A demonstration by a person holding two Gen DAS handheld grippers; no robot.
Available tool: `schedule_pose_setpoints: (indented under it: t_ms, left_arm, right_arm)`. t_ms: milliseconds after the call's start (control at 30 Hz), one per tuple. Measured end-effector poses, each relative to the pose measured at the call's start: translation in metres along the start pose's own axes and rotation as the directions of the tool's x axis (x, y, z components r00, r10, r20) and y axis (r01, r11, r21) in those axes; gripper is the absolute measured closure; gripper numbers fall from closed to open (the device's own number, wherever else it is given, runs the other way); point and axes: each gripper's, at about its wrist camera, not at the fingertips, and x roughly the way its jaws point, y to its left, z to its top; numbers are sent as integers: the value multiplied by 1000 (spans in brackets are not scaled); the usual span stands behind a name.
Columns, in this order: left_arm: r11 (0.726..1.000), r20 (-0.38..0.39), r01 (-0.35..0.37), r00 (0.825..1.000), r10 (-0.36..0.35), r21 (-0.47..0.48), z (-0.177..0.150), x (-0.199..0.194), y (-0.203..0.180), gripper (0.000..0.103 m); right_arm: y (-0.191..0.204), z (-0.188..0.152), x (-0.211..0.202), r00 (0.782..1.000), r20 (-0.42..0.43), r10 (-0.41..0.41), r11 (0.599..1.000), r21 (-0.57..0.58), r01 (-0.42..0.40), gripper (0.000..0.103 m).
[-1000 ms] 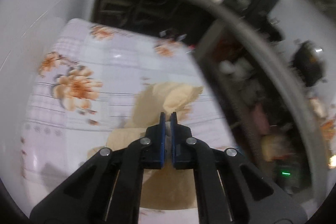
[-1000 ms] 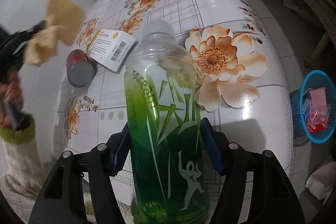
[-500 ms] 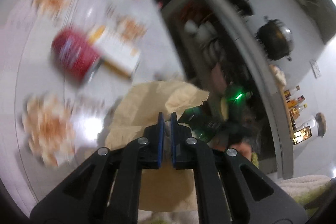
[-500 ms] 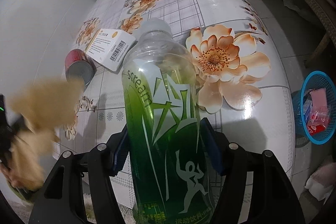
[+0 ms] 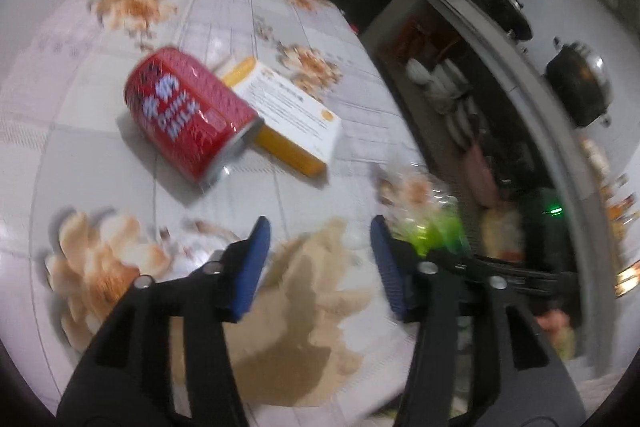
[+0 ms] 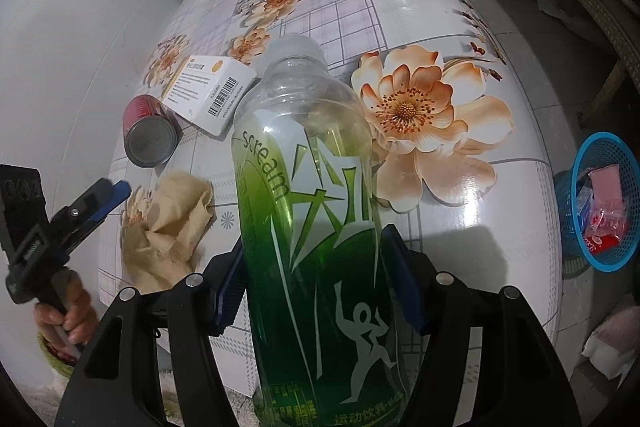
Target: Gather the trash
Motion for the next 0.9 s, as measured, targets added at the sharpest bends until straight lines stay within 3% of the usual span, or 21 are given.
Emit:
schedule_pose_setpoints:
  t_ms: [67, 233, 300, 467, 533, 600, 633, 700, 800, 900]
  left_arm:
    - [999, 24, -29, 999, 28, 39, -1, -5, -7, 51]
    - [985, 69, -66, 996, 56, 161, -16, -43, -18, 31]
    - [974, 24, -91, 996, 87, 207, -26, -48, -18, 19]
    - [957, -108, -190, 970, 218, 221, -56, -29, 3, 19]
    - [963, -123, -183, 970, 210, 198, -60, -27, 10, 31]
    - [967, -128, -168, 972, 194, 190, -60, -29, 12, 54]
    - [968, -121, -164, 974, 189, 190, -59, -31, 13, 59]
    - [967, -107, -156, 978, 180, 203, -56, -37, 13, 85]
    - [965, -78, -131, 985, 152, 226, -51, -44, 6, 97]
    - [973, -40, -98, 993, 109, 209, -42, -51, 1, 100]
  right_arm:
    - [1, 0, 0, 1000, 1, -5, 1000, -1, 5, 41]
    - [1, 1, 2, 1000, -1, -3, 1000, -1, 3, 41]
    - [1, 1, 3, 1000, -2, -1, 1000, -1, 1, 41]
    - [6, 3, 6, 1000, -1, -8, 1000, -12, 8, 41]
    - [8, 3, 7, 1000, -2, -13, 1000, -17, 13, 41]
    - [9, 2, 7, 1000, -3, -15, 1000, -20, 15, 41]
    - [9, 2, 7, 1000, -3, -16, 1000, -21, 16, 41]
    - [9, 2, 7, 1000, -2, -14, 1000, -20, 14, 41]
    - [9, 2, 7, 1000, 0, -16, 1000, -18, 16, 41]
    - [9, 1, 7, 1000, 1, -17, 1000, -18, 17, 41]
